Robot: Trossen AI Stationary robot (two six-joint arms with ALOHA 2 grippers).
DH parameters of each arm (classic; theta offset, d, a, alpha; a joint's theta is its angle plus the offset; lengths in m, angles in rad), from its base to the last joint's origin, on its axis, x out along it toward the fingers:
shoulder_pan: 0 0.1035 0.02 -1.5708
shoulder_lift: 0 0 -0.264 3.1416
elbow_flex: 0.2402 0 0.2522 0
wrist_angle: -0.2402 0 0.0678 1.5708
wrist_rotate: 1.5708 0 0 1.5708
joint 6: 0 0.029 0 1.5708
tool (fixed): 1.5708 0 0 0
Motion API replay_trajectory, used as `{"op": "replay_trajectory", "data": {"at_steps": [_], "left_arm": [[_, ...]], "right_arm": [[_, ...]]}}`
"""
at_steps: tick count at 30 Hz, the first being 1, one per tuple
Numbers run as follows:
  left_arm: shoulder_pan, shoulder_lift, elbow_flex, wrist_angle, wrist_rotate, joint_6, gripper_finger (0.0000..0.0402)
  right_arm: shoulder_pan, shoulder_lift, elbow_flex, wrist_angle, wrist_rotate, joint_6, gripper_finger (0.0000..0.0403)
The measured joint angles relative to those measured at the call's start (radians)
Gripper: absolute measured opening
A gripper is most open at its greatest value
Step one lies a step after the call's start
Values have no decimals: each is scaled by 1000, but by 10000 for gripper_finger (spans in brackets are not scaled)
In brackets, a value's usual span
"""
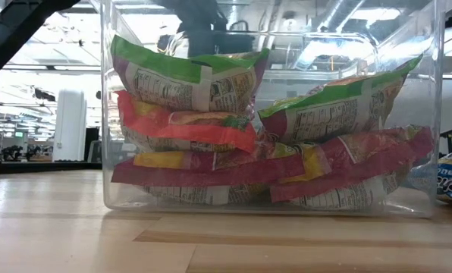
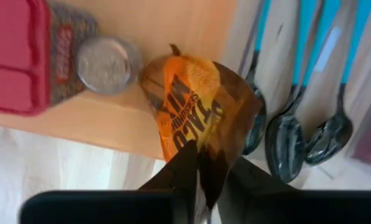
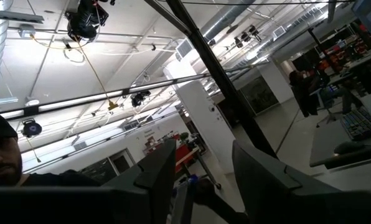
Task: Pick & Place Food Item
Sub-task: Put the orange seasoning bag into the orange transparent bin, then put the blue noodle pack into the white transparent bin
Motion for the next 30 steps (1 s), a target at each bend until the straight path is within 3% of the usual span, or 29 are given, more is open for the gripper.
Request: {"op": "replay_trajectory", "data": {"at_steps": [13,18,23,30], "left_arm": [[4,-161,0,155,-15,-29,117],[4,-263,0,238,-11,-35,127],[-6,-380,0,336,67,-38,125],[-61,-502,0,430,99,-53,124]], "right_arm": [[0,0,0,0,-8,-14,154],[-1,0,0,0,-8,-17,152],[-1,0,0,-11,-8,-25,154],[0,0,0,-113,-8,-4,154]]}}
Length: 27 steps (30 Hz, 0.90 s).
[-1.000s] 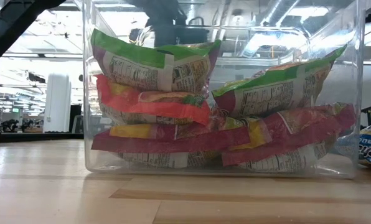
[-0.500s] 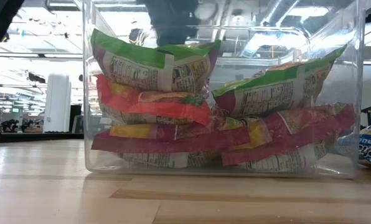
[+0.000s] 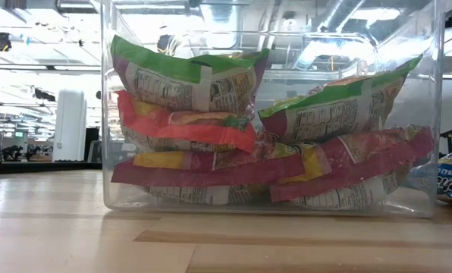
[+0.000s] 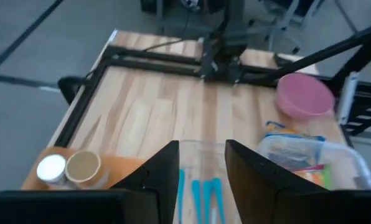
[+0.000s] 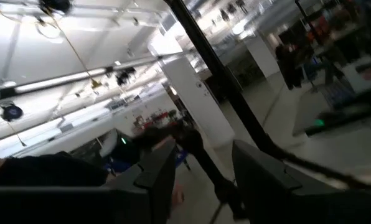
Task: Pick & Place Food Item
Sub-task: Put the blue noodle pack into the white transparent bin
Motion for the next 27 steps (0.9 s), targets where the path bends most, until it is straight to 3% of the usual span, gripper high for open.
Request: {"op": "replay_trajectory", "data": {"at_steps": [11,19,27], "left_arm": [[-82,-44,0,-20,-4,-26,125],[-123,-44,0,-60,-4,-24,127],[-151,-44,0,-57,-4,-24,129]], "right_arm": [[59,0,0,-394,7,144,147],[216,0,0,-768,17,343,130],[397,6,0,-1161,203,585,119]]}}
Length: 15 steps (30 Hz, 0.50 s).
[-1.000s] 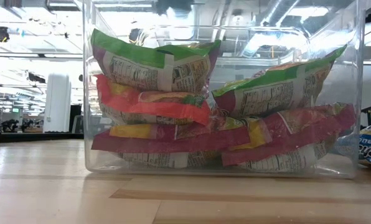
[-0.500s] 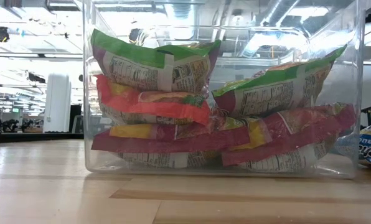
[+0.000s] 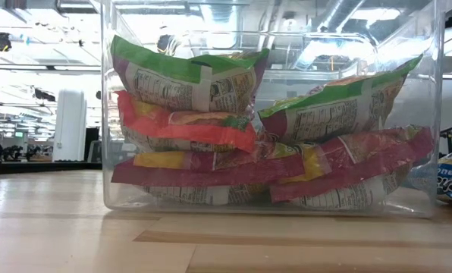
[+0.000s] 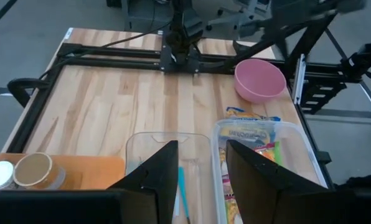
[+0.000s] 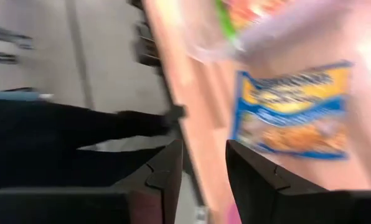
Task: Pick & Place Food Item
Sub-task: Put the blue noodle pack into the white transparent bin
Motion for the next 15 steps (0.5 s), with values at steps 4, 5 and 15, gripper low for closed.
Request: {"op": "replay_trajectory", "data": {"at_steps": [4,5,15], "left_arm": [[-3,0,0,13,0,0,129],[-3,0,0,18,0,0,130],[-5,0,0,59,-9,-12,138]], "right_arm": [[18,35,0,-99,23,19,119],[18,49,0,-101,24,-2,119],[81,292,0,-73,180,-247,119]]}}
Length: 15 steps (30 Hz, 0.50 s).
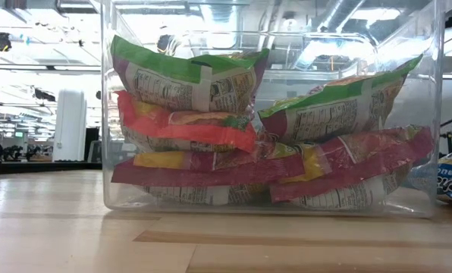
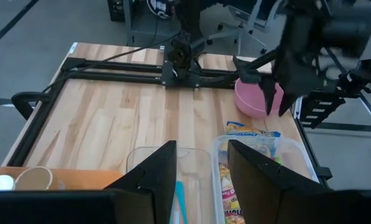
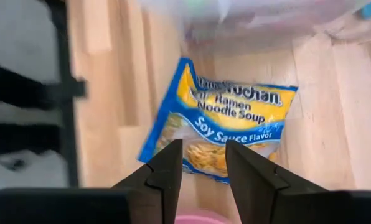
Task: Pick & Place Food Item
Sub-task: Put the blue noodle pack into the white transparent bin
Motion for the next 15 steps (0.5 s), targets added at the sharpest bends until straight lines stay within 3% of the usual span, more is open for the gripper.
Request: {"op": "replay_trajectory", "data": {"at_steps": [8,15], "left_arm": [[-24,0,0,-1,-1,-13,139],[-26,0,0,0,0,-13,139]], "right_arm": [[59,163,0,-2,101,81,119],[51,155,-70,117,93,131,119]]}}
